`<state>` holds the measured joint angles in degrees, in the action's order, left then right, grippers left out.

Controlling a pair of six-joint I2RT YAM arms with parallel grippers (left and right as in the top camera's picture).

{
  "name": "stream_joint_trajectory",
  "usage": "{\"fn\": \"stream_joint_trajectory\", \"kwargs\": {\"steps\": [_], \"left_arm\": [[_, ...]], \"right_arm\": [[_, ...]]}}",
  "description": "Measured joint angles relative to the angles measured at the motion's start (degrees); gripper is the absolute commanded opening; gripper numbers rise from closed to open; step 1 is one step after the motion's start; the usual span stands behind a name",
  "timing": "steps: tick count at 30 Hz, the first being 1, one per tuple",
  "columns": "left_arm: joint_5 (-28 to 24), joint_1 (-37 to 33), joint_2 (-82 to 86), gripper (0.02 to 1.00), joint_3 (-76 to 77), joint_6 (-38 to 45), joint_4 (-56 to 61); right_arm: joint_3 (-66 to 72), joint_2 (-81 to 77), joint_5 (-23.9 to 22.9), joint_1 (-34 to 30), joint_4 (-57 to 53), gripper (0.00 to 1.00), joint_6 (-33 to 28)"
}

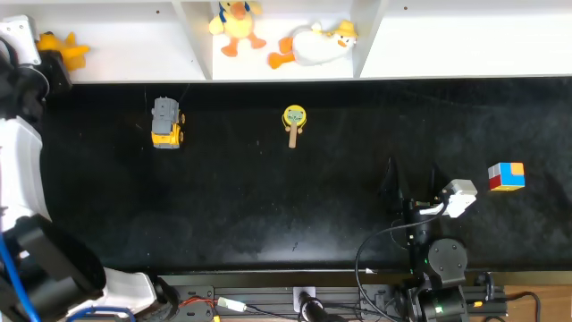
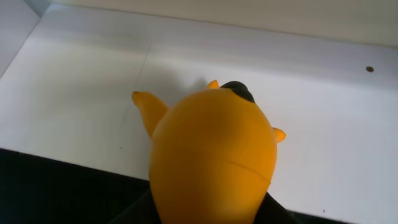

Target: Store Toys

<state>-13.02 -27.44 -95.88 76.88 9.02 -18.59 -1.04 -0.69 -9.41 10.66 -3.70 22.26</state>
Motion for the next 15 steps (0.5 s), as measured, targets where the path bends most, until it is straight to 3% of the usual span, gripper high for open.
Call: {"fn": "stream_joint_trajectory", "kwargs": {"steps": [7,11,15], "left_arm": [[0.0,0.0,-2.29,0.264,1.51,-1.7,1.03],[0.02,0.0,-2.45,0.36,1.51,-2.08,2.23],[0.02,0.0,-2.73,0.367,1.53,-2.67,2.78]], "right_arm": [[0.0,0.0,0.0,0.0,0.0,0.998,0.0],[0.0,0.0,0.0,0.0,0.02,0.996,0.0],[0.0,0.0,0.0,0.0,0.02,0.993,0.0]]}}
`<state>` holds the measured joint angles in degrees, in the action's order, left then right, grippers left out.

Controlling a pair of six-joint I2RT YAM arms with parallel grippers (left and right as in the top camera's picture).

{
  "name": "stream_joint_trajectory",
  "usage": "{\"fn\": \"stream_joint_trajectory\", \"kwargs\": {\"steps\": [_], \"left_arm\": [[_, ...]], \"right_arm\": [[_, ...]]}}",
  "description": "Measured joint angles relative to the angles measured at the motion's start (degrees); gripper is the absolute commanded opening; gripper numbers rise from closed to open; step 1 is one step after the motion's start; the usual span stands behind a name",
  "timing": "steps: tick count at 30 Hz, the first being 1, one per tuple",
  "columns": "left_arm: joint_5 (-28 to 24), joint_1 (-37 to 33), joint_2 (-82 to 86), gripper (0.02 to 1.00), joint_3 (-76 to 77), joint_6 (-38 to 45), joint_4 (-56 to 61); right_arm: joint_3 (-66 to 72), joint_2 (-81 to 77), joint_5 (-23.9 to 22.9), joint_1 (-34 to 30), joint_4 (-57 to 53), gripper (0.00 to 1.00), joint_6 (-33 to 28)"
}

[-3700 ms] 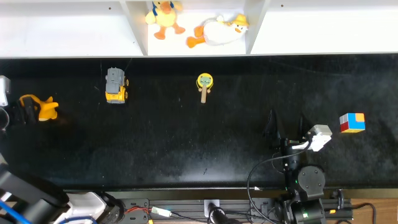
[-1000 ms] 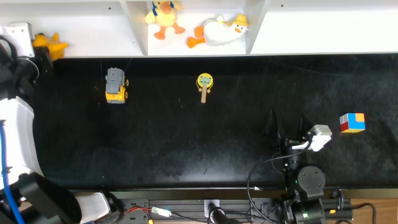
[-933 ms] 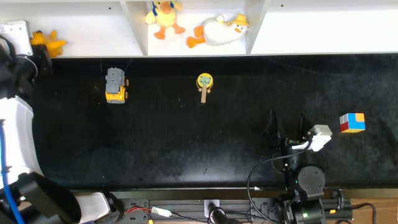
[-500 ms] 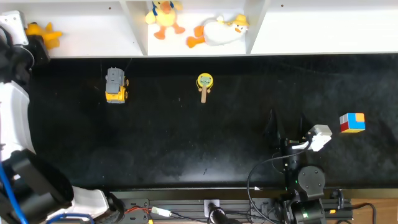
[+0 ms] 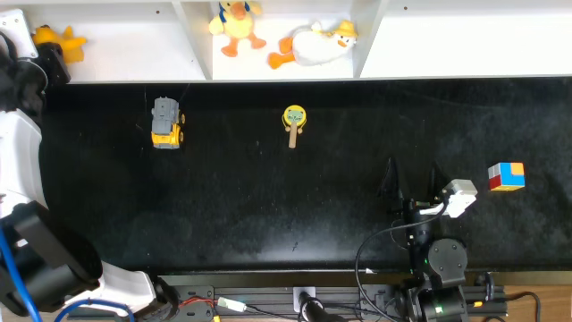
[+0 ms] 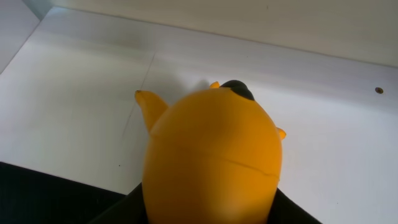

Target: Store Toys

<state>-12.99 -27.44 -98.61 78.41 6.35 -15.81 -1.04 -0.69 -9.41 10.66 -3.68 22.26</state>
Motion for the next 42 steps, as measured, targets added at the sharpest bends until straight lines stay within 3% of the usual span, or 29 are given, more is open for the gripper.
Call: {"fn": "stream_joint_trajectory", "kwargs": {"steps": [12,17,19,26,29,40,42], "left_arm": [[-0.02,0.13,-2.25,0.373,0.44,-0.17,2.12],[0.02,1.11,-2.45,0.57,0.5,-0.39,4.15],[-0.02,1.29,-2.47,0.735,0.5,-0.15,4.63],[0.02,1.49,-2.69,0.879,0.5,-0.42,4.76],[0.02,1.49,-2.69,0.991,0.5,-0.42,4.76],[0.02,1.49,-2.69,0.998,0.5,-0.46,4.76],[0.02,1.49,-2.69,0.952,0.5,-0.44,4.76]], "right_arm": [[0.0,0.0,0.0,0.0,0.0,0.998,0.0],[0.0,0.0,0.0,0.0,-0.04,0.993,0.0],[0.0,0.0,-0.02,0.0,-0.04,0.996,0.0],[0.0,0.0,-0.02,0.0,-0.02,0.998,0.0],[0.0,0.0,0.02,0.0,-0.02,0.998,-0.02],[0.0,0.0,0.0,0.0,-0.02,0.998,0.0],[0.0,0.0,0.0,0.0,0.0,0.998,0.0]]}}
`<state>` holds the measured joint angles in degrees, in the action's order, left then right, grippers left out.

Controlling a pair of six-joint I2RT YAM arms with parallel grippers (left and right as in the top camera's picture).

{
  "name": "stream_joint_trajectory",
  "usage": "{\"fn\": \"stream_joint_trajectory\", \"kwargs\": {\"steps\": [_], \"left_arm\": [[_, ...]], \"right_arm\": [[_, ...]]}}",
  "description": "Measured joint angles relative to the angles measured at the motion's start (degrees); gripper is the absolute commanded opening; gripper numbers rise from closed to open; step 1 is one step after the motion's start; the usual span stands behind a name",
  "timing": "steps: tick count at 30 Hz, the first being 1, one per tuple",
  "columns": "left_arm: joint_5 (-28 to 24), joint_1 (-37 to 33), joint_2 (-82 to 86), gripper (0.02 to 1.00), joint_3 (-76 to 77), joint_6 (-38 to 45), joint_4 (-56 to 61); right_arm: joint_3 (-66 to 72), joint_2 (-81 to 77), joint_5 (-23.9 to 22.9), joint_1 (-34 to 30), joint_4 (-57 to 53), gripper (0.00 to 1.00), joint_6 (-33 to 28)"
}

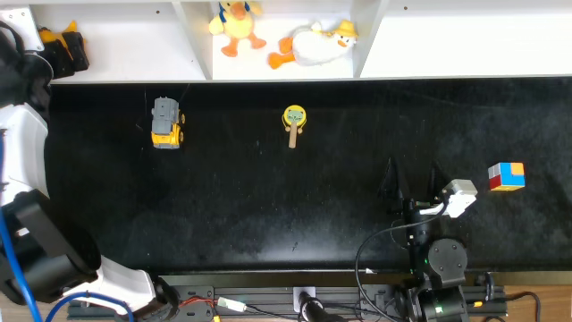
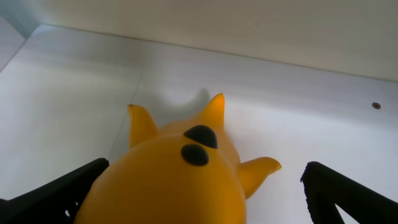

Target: Store Toys

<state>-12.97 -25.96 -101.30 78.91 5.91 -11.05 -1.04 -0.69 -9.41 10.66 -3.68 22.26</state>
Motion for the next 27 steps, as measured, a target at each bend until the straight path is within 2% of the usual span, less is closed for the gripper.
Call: {"fn": "stream_joint_trajectory", "kwargs": {"steps": [17,23,27], "left_arm": [[0.17,0.0,-0.09,0.592,2.91,-0.02,-0.02],[0.22,0.0,-0.15,0.518,4.02,-0.31,-0.59],[1.03,0.0,-0.15,0.507,4.28,-0.92,-2.05]], "right_arm": [[0.0,0.0,-0.02,0.0,-0.04,0.998,-0.02],[0.0,0.0,0.0,0.0,-0.02,0.996,-0.02],[0.0,0.0,0.0,0.0,-0.02,0.998,0.02]]}}
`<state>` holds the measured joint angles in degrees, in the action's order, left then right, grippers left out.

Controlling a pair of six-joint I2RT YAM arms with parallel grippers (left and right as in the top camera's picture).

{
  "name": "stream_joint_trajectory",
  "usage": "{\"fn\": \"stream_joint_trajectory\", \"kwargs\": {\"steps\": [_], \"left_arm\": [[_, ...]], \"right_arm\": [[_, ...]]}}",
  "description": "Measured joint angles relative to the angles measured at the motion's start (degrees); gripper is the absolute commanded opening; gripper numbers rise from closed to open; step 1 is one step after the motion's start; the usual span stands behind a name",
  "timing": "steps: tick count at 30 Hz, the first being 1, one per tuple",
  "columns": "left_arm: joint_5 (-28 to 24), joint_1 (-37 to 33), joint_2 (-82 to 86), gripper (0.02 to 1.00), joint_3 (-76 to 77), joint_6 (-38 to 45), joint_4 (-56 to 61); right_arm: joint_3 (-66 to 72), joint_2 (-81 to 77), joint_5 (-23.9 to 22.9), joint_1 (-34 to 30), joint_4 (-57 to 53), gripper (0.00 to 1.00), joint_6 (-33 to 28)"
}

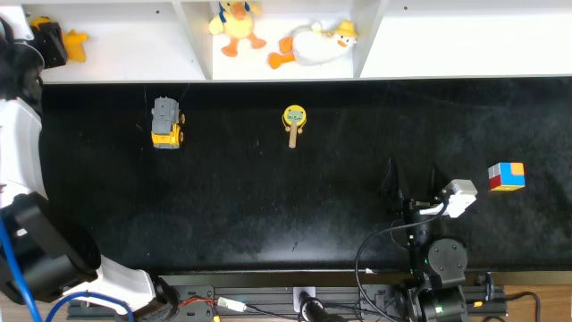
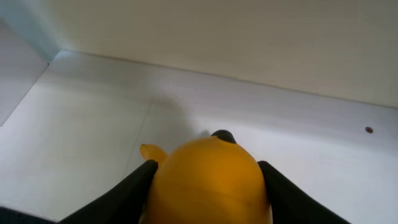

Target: Store Toys

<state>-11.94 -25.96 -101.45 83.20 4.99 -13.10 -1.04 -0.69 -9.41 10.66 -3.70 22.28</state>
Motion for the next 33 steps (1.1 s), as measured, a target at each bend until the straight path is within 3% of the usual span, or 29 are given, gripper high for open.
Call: {"fn": "stream_joint_trajectory", "kwargs": {"steps": [30,33], "left_arm": [[3.69,0.0,-0.02,0.47,3.85,-2.56,-8.39],[3.72,0.0,-0.44,0.511,3.87,-2.58,-8.37]], "right_arm": [[0.0,0.0,0.0,0.0,0.0,0.998,0.0],[0.0,0.0,0.0,0.0,-0.02,0.998,-0.02]]}}
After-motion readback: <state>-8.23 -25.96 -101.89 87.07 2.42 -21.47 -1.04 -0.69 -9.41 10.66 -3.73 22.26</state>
